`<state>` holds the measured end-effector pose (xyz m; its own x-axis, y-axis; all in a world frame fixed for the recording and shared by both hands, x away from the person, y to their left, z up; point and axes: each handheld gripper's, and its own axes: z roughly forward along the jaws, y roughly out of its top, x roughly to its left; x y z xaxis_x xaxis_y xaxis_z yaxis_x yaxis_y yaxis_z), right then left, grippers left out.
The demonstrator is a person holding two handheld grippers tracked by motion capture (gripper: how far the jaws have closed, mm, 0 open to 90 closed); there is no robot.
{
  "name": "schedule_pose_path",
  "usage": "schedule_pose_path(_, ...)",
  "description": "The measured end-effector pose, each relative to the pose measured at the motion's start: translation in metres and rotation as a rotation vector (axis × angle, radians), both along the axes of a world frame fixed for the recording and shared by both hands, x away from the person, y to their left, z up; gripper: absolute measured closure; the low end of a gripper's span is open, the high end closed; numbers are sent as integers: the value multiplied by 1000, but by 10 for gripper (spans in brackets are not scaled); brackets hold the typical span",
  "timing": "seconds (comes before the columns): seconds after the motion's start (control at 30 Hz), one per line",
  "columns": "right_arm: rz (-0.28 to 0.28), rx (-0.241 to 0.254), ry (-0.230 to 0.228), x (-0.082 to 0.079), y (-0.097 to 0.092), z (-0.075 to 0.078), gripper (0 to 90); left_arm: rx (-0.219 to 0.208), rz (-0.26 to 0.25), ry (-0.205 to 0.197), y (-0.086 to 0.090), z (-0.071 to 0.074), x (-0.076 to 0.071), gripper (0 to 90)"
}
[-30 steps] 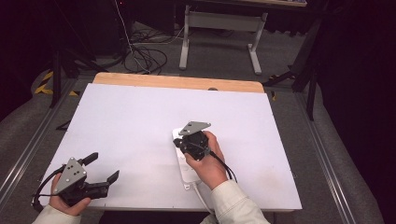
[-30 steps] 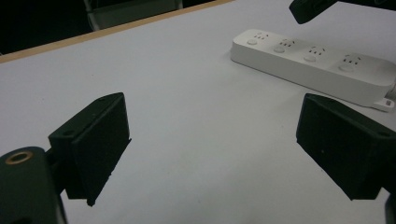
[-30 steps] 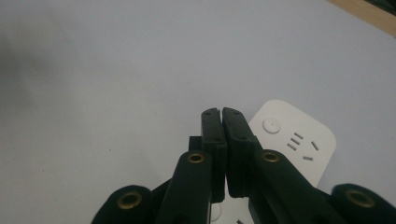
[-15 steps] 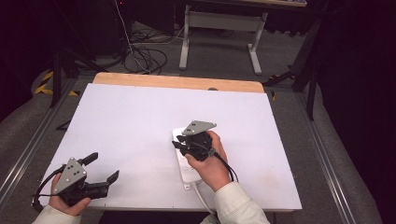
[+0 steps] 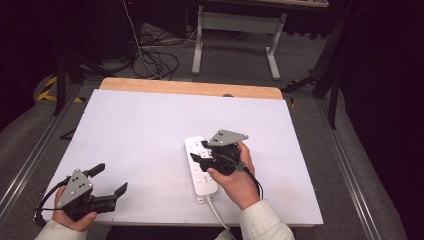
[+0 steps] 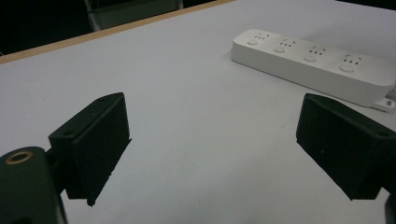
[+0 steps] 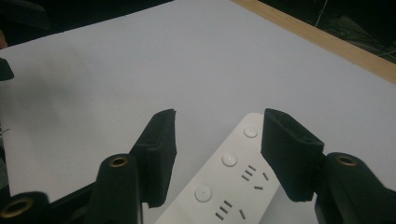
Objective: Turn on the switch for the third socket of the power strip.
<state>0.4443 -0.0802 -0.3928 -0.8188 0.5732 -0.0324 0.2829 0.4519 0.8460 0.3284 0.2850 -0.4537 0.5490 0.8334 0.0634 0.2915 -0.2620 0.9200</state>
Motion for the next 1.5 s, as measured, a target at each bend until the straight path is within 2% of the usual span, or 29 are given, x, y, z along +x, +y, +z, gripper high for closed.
schedule_pose_path(0.2,-20,5,-9,-4,-21,6,420,-2,1,0,0,0,0,102)
schedule_pose_path(0.47,-68,35,-18,-9,-50,8,363,-2,2,2,-1,-1,0,101)
schedule_pose_path(0.53,-73,46,-16,-11,-57,8,350,5,-1,4,0,0,0,101)
schedule_pose_path(0.63,-66,34,-31,-14,-65,5,332,6,1,4,0,0,0,102)
schedule_pose_path(0.73,-61,35,-50,-17,-73,1,306,6,1,4,0,0,0,102)
schedule_pose_path(1.0,-66,76,-55,-25,-95,-11,239,1,3,4,-1,0,0,102)
schedule_pose_path(1.1,-70,91,-46,-28,-105,-18,226,6,2,4,0,0,0,101)
schedule_pose_path(1.17,-61,67,-22,-30,-114,-27,210,5,1,9,0,-1,1,102)
schedule_pose_path(1.27,-68,61,-4,-31,-119,-33,201,7,2,10,-1,-1,1,103)
schedule_pose_path(1.5,-86,87,30,-35,-134,-51,169,13,1,14,-1,-1,1,106)
